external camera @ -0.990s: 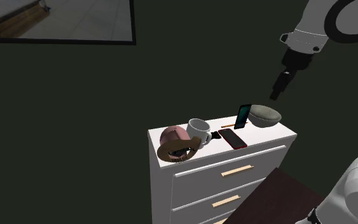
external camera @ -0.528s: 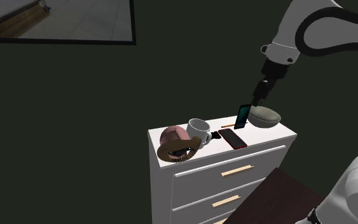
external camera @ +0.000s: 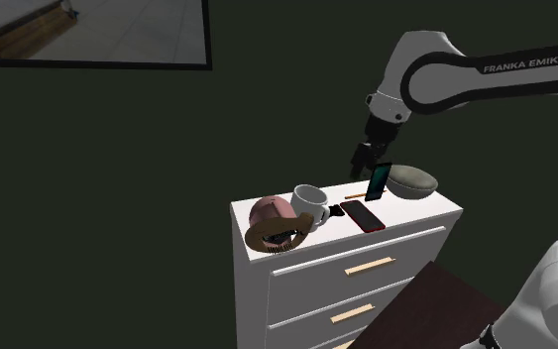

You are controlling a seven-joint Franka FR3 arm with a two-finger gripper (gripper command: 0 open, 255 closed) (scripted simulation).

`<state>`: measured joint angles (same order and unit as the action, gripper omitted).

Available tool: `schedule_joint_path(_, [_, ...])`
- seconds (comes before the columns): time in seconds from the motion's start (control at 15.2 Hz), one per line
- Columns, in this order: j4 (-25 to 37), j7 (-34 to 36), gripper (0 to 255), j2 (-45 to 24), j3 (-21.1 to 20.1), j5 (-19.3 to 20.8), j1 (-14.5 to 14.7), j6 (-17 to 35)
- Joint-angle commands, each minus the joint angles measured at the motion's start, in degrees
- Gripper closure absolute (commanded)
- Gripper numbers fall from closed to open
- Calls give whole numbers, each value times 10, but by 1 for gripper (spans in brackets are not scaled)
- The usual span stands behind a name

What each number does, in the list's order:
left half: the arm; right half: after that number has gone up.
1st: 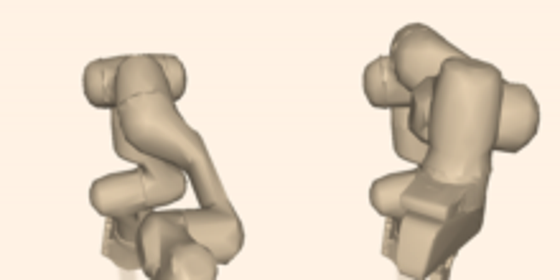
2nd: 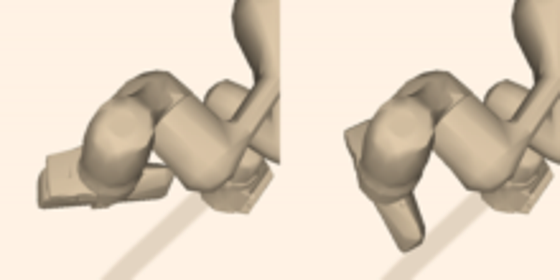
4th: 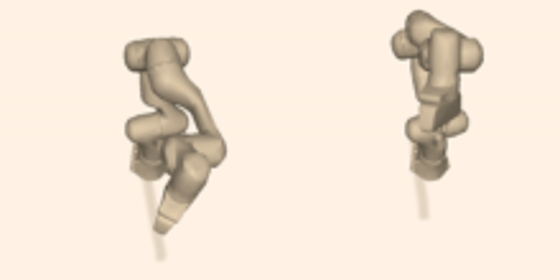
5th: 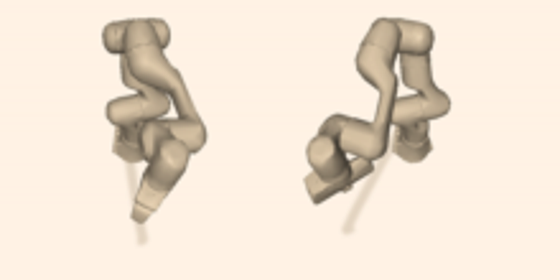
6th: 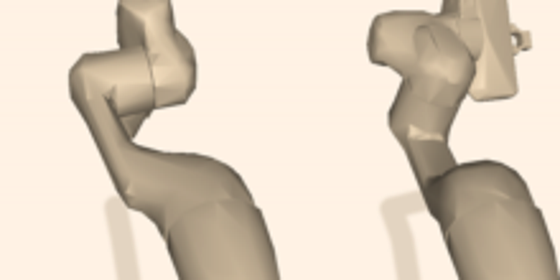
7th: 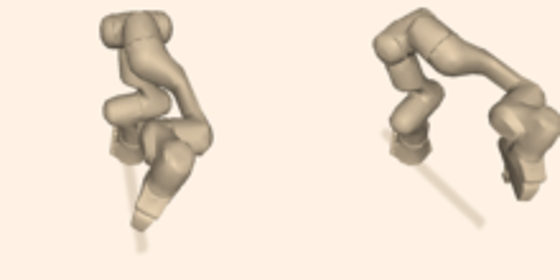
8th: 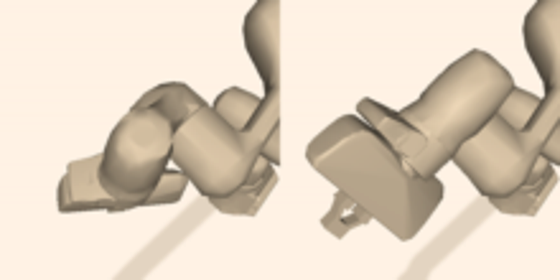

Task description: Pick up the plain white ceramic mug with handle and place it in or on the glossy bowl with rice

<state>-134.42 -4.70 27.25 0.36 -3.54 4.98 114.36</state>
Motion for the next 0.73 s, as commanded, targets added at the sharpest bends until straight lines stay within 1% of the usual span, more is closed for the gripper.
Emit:
schedule_joint_path(0.0, [9, 2, 0, -36, -1, -15, 7, 27])
schedule_joint_path(0.46, [63, 1, 0, -173, -9, -69, 30, 112])
schedule_joint_path(0.66, [61, -1, 0, -190, -11, -75, 33, 131])
